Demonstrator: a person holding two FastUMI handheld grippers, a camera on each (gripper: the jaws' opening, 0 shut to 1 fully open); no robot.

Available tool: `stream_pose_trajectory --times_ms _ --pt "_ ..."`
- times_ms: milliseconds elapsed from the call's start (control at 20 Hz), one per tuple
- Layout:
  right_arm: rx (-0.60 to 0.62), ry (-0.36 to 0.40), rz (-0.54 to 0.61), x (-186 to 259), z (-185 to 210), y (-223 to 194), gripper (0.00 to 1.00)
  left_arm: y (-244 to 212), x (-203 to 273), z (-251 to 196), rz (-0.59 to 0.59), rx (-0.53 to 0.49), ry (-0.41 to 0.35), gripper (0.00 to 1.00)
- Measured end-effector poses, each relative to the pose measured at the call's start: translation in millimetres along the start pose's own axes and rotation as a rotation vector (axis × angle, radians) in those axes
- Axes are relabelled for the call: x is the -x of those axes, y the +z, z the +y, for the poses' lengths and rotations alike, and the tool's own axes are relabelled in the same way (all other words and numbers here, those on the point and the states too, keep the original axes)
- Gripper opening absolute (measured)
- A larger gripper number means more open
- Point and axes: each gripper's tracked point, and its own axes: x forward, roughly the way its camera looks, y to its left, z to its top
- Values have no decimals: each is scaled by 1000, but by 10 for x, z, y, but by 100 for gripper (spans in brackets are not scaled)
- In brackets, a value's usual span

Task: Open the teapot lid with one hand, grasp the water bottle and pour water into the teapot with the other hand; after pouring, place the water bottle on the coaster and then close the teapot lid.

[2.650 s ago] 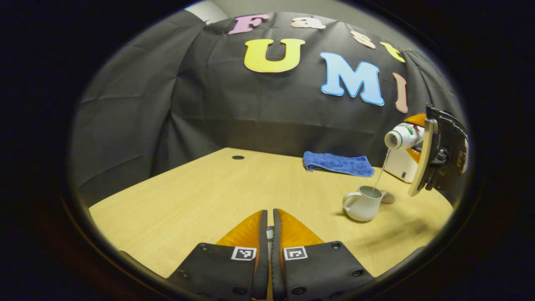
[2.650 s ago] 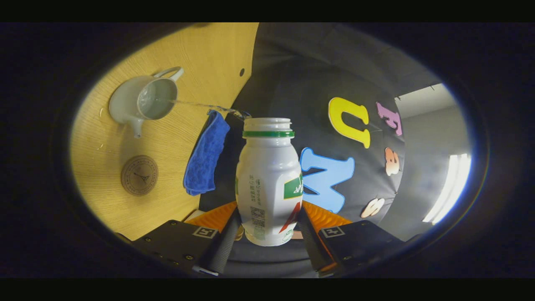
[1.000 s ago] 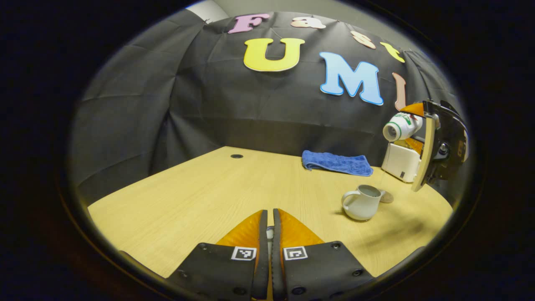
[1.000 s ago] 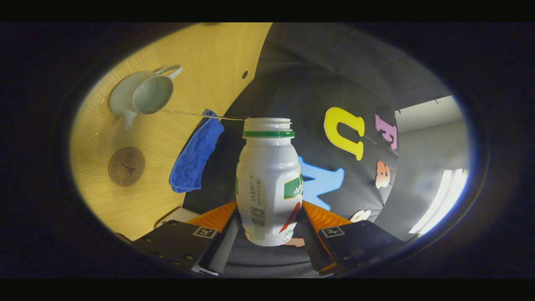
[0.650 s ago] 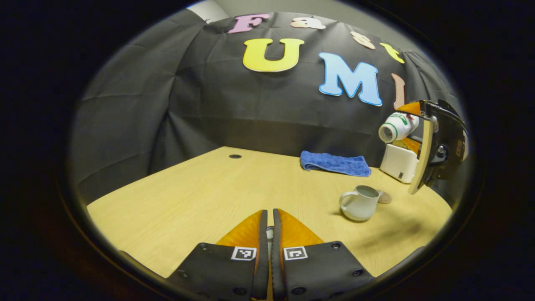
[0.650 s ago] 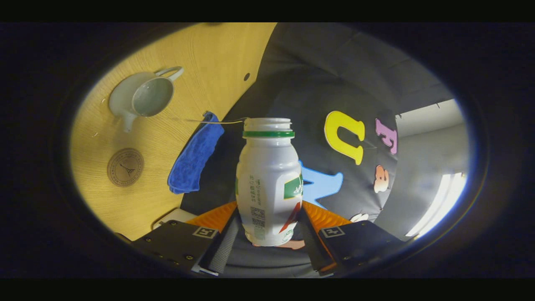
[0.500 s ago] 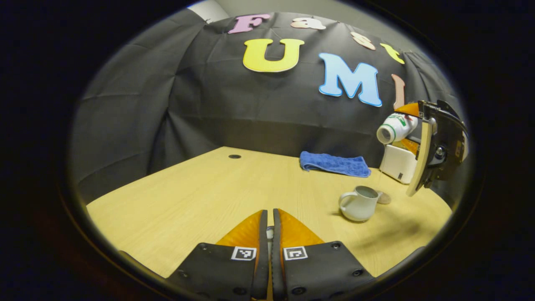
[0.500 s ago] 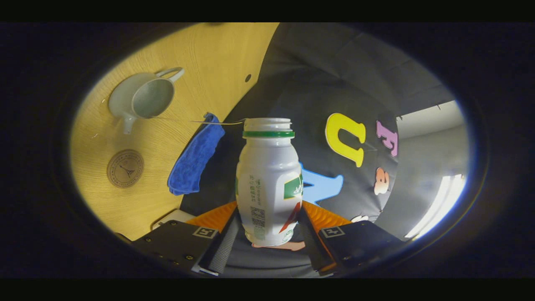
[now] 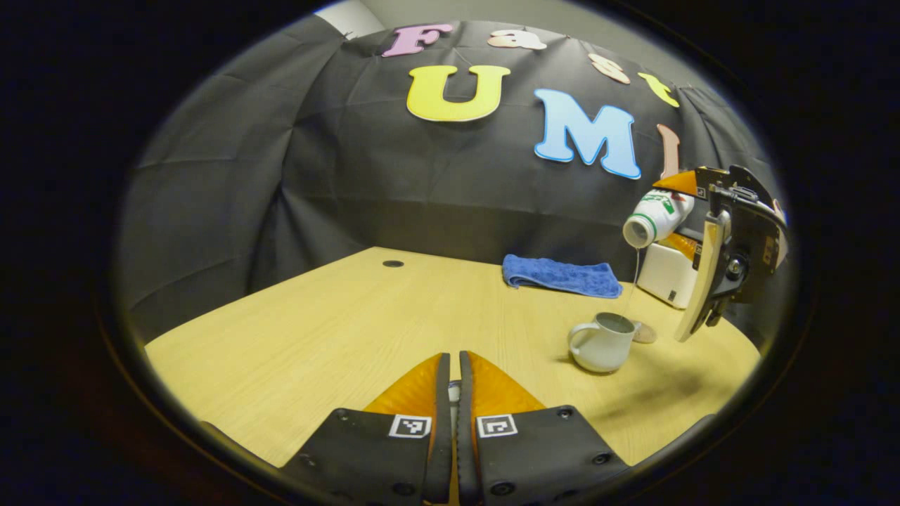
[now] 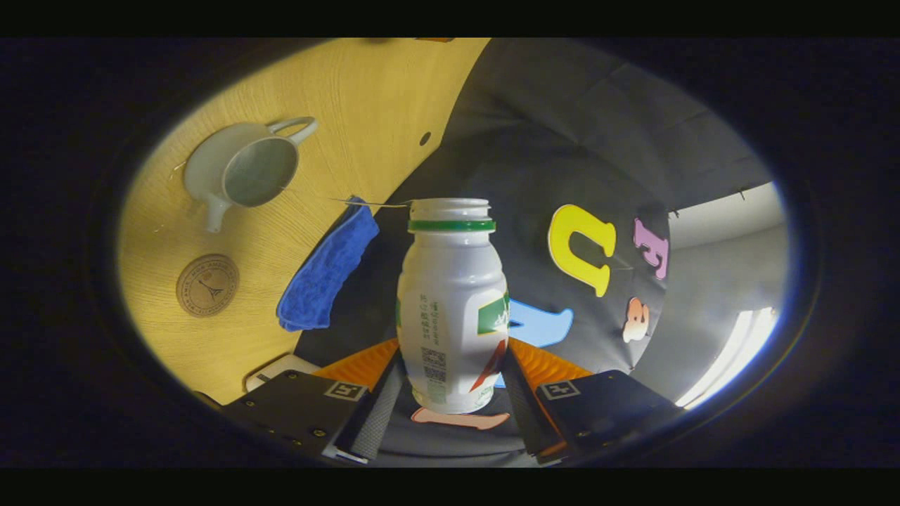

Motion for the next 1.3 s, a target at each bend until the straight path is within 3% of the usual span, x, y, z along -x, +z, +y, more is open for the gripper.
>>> stream_pose_trajectory --times_ms 600,900,1100,1300 --pt "22 2 -20 0 62 55 74 4 5 -2 6 -3 0 14" --pt "-233 129 50 92 564 -12 74 35 15 -17 -3 -14 -9 14" --pt "-408 171 98 170 760 -56 75 92 -18 -116 -11 -12 -22 14" --pt "-656 230 144 258 927 -15 74 169 -33 -226 -24 -14 -35 14"
